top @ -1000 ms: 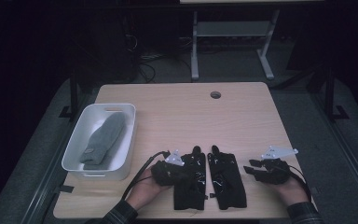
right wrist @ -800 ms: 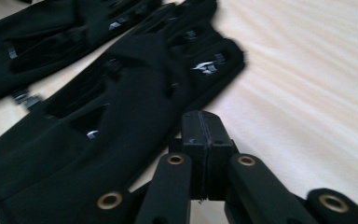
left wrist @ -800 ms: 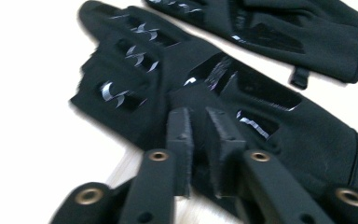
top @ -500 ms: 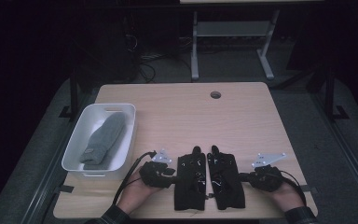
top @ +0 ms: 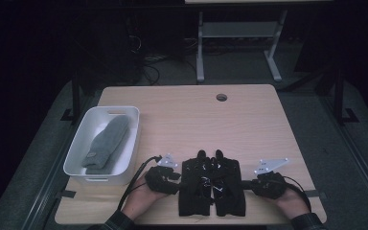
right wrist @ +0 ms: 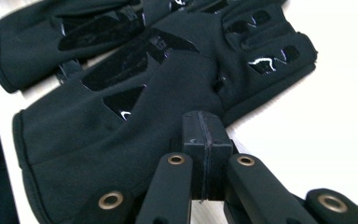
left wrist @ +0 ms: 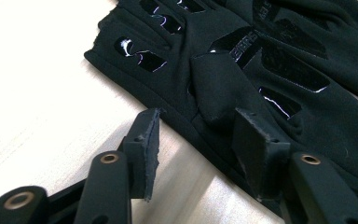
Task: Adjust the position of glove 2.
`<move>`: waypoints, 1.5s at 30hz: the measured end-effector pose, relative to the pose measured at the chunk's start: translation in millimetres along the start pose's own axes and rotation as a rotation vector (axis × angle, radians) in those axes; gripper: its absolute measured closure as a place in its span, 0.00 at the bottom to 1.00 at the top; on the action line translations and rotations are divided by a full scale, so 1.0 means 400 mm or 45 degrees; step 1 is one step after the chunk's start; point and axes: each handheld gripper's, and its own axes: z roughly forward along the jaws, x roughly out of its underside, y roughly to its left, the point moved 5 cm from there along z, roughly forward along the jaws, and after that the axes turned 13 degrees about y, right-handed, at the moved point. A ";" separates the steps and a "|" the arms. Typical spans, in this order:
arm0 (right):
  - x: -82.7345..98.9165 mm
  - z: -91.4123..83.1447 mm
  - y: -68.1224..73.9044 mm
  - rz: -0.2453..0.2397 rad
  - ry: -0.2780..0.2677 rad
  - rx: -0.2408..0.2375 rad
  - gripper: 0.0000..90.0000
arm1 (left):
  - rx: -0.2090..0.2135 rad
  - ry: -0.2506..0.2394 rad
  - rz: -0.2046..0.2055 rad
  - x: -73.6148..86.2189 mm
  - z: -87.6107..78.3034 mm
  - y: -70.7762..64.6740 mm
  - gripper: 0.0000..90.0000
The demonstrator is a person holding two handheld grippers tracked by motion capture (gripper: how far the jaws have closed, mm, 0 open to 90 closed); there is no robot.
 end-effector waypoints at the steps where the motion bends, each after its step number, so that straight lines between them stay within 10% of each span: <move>1: -0.001 -0.001 0.000 -0.006 -0.002 0.008 1.00 | 0.000 0.000 -0.001 0.000 0.001 0.001 0.53; 12: -0.010 0.013 0.010 -0.028 0.006 -0.004 1.00 | -0.021 0.000 0.053 -0.003 0.008 -0.005 0.74; 20: -0.011 0.016 0.009 -0.034 0.010 -0.005 1.00 | 0.043 -0.010 -0.015 -0.008 0.011 0.002 0.96; 45: -0.023 0.025 0.026 -0.067 0.019 -0.005 1.00 | 0.149 -0.249 0.068 -0.103 -0.092 -0.052 0.98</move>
